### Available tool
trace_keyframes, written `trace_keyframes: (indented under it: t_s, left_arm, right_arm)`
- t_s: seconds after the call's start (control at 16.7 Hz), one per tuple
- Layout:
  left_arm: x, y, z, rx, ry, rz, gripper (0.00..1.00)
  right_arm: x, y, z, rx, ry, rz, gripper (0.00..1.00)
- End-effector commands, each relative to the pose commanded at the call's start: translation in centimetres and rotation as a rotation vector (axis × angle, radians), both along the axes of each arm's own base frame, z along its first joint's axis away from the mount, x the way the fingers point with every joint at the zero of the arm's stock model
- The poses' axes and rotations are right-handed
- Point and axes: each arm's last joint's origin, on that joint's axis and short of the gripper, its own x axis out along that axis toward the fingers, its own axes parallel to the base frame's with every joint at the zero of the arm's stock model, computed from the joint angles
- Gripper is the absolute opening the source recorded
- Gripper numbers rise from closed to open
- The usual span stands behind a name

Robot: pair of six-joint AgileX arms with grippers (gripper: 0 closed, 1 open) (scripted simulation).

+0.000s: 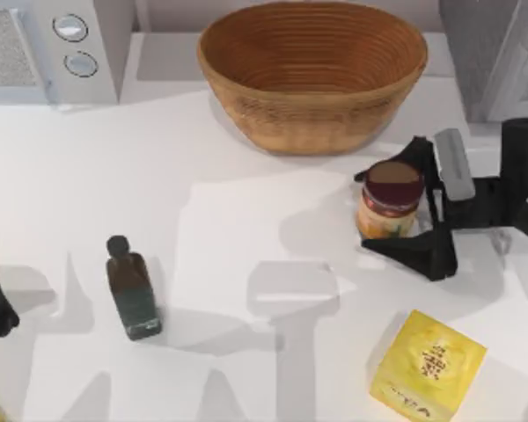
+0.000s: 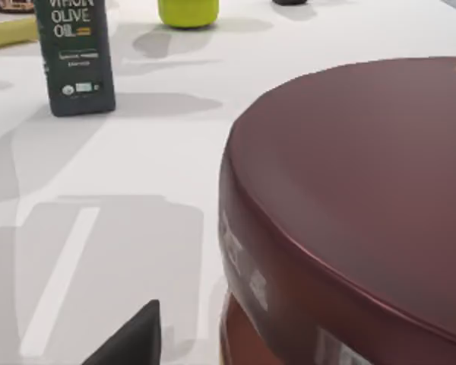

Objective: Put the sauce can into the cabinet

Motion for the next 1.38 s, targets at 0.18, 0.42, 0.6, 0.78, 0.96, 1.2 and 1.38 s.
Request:
trace_keyframes:
  t_s: [0.18,0.42,0.6,0.78,0.96,1.2,1.38]
  left_arm:
    - [0.0,0.0,0.0,0.0,0.0,0.0,1.0]
    - [0.0,0.0,0.0,0.0,0.0,0.0,1.0]
    - [0.0,0.0,0.0,0.0,0.0,0.0,1.0]
    - [0.0,0.0,0.0,0.0,0.0,0.0,1.0]
    - [0.0,0.0,0.0,0.0,0.0,0.0,1.0]
    - [0.0,0.0,0.0,0.0,0.0,0.0,1.0]
    - [0.0,0.0,0.0,0.0,0.0,0.0,1.0]
  right_arm:
    - [0.0,0.02,0.02,0.0,0.0,0.0,1.0]
    - [0.0,0.02,0.02,0.0,0.0,0.0,0.77]
    - [0.0,0.02,0.02,0.0,0.0,0.0,0.55]
    - [0.0,0.02,0.02,0.0,0.0,0.0,0.32]
    - [0.0,0.02,0.02,0.0,0.0,0.0,0.1]
    - [0.0,0.02,0.02,0.0,0.0,0.0,0.0]
    - [0.0,0.02,0.02,0.0,0.0,0.0,0.0]
